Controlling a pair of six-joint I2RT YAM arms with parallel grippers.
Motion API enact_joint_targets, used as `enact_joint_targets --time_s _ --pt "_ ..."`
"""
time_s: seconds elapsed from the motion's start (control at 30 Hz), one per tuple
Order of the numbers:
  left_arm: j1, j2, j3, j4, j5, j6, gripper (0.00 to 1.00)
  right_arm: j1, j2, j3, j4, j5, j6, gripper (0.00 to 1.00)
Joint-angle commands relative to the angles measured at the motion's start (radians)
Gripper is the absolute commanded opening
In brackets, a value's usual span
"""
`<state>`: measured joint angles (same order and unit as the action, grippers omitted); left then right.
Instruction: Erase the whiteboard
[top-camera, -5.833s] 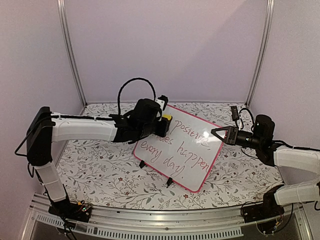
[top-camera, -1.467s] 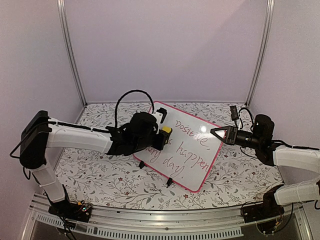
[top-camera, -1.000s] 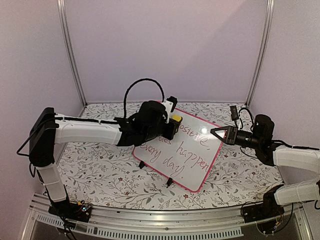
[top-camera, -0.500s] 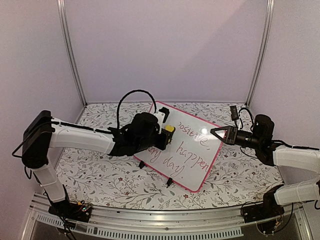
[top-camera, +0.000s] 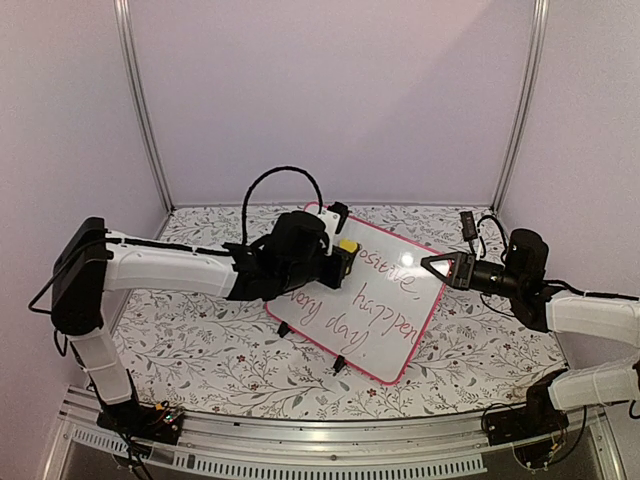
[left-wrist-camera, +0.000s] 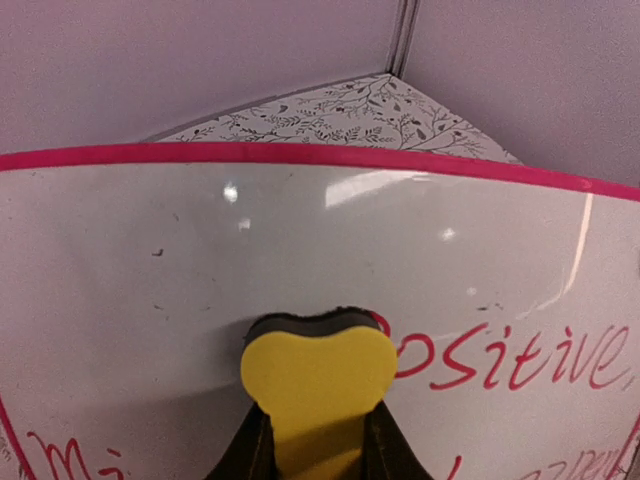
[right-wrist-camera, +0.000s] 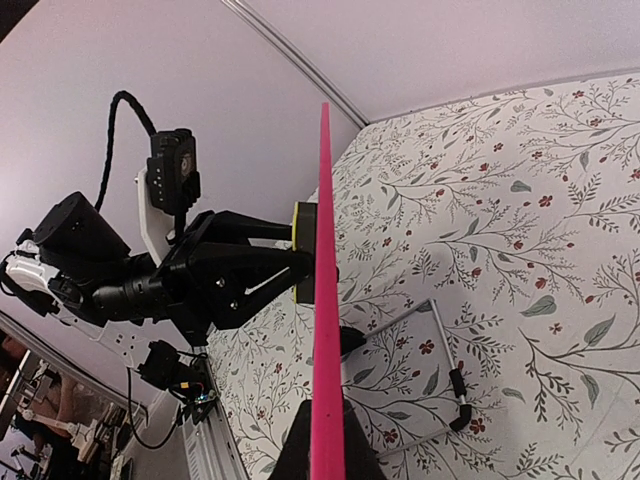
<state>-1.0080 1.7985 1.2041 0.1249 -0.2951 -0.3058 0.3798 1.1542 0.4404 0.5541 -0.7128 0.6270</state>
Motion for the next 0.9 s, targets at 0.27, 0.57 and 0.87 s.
enact_joint_targets --time_s 0.27,0.57,0.87 --pt "-0.026 0.068 0.061 -0.029 0.033 0.024 0.00 0.044 0.014 -0.002 -0.034 -0.100 -0.058 0.00" --pt "-0.033 0.002 -0.106 -0.016 -0.009 -0.032 0.00 0.044 0.020 0.004 -0.034 -0.102 -0.056 0.00" --pt "-0.018 -0.057 -0.137 -0.048 -0.066 -0.039 0.00 0.047 0.024 0.008 -0.034 -0.103 -0.055 0.00"
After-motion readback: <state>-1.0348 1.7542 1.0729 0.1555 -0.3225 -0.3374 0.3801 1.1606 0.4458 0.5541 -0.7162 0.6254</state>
